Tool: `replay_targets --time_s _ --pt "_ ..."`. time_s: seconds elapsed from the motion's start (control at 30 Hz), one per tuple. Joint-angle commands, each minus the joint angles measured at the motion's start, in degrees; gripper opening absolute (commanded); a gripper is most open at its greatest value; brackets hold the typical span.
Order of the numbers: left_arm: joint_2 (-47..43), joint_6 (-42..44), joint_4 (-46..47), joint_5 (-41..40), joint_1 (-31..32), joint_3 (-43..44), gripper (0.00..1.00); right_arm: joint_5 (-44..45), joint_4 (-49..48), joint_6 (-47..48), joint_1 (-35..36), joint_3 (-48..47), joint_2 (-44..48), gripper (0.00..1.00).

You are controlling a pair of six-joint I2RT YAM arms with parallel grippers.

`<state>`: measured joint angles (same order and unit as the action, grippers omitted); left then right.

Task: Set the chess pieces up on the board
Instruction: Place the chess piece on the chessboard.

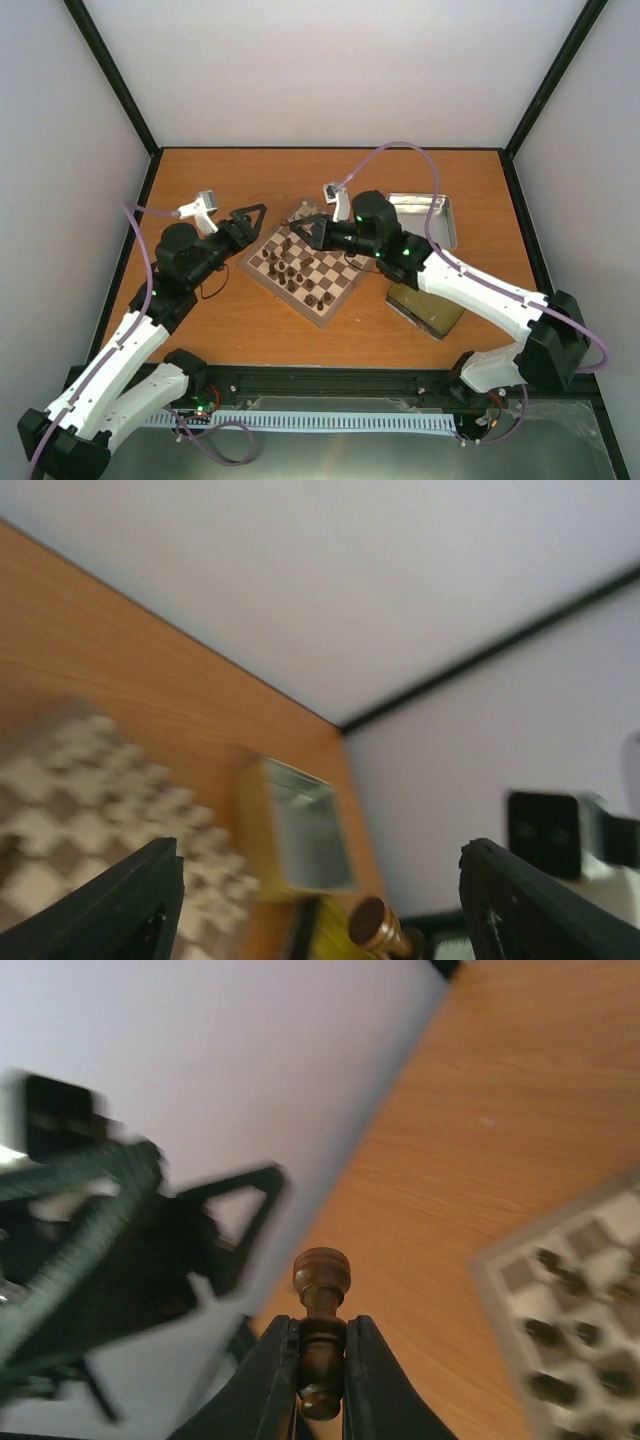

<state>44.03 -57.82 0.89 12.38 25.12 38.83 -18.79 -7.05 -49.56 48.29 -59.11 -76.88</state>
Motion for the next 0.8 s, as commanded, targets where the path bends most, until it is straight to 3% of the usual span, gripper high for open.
replay_targets --time_s 0.0,0.17,0.37,0.77 --pt "-1.23 15.22 -23.07 -23.52 0.10 6.69 0.78 5.90 36.97 18.39 0.03 -9.05 -7.52 0.04" --pt "-2.81 24.03 -26.14 -33.01 0.10 9.11 0.83 12.24 51.29 26.33 2.95 -15.78 -13.91 0.04" --pt "-3.22 28.43 -26.32 -39.08 0.10 9.92 0.84 16.89 63.68 31.65 7.43 -27.04 -23.57 0.05" --pt "-8.12 23.06 -29.48 -50.78 0.10 8.72 0.83 19.02 72.32 34.13 10.83 -41.23 -37.05 0.06"
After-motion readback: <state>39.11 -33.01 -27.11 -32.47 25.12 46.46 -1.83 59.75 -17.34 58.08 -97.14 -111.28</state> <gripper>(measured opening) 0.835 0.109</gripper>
